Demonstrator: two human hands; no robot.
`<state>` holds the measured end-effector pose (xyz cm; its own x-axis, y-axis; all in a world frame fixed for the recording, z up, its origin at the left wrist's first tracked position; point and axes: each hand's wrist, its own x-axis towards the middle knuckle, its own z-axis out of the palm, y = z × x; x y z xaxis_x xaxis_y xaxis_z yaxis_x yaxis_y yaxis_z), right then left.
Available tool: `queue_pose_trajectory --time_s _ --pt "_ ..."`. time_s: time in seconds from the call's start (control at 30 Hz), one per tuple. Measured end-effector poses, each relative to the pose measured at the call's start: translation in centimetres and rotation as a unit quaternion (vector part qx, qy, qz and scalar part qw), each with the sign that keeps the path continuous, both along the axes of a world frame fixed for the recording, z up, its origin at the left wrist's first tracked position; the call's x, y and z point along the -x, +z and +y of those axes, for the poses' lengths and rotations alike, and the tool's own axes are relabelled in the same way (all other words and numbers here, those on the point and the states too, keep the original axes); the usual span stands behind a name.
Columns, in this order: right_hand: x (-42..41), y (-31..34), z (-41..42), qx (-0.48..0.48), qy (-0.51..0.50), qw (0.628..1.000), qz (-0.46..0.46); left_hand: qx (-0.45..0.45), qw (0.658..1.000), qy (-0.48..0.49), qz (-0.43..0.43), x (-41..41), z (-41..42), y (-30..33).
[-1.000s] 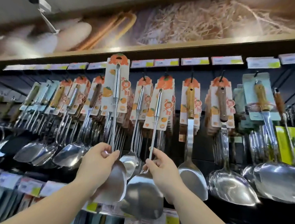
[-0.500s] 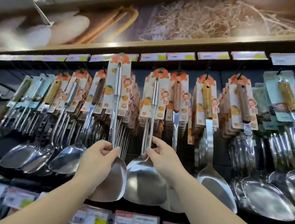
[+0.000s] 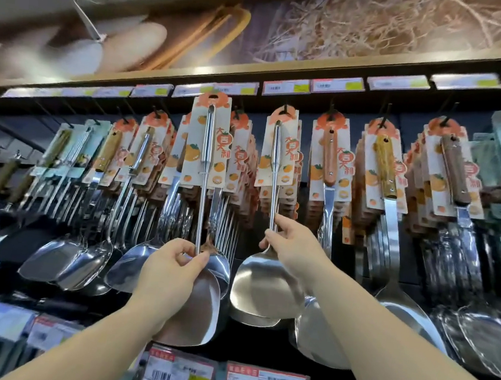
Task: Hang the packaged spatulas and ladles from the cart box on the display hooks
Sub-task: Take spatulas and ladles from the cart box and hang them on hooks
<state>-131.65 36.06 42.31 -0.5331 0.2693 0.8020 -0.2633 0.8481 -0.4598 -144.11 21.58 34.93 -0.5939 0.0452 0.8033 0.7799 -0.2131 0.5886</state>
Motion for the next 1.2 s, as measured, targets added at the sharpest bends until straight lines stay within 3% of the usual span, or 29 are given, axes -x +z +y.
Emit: queue_pose_trajectory --time_s 0.6,0.67,0.8,0.97,1.2 --pt "1.5 -0.8 0.9 0.049 -0.035 0.995 -0.076 0.017 0.998 -0.051 0.045 -0.9 4.2 0.1" --pt "1.3 -0.9 0.8 0.027 -0.07 0.996 -0.051 0.022 0.998 -0.053 0.041 -1.1 4.4 0.0" --pt "0.4 -2.0 -0.1 -0.058 -0.118 0.987 0.094 0.027 0.997 -0.057 0.043 -1.0 4.5 0.4" --pt "-0.2 -3.5 -0.5 -0.015 -0.055 0.998 -0.025 0.03 0.997 -0.051 0.047 -0.9 5.4 1.8" --pt "-1.4 -3.5 0.6 -0.021 -0.056 0.998 -0.01 0.034 0.995 -0.068 0.067 -2.3 7.0 3.4"
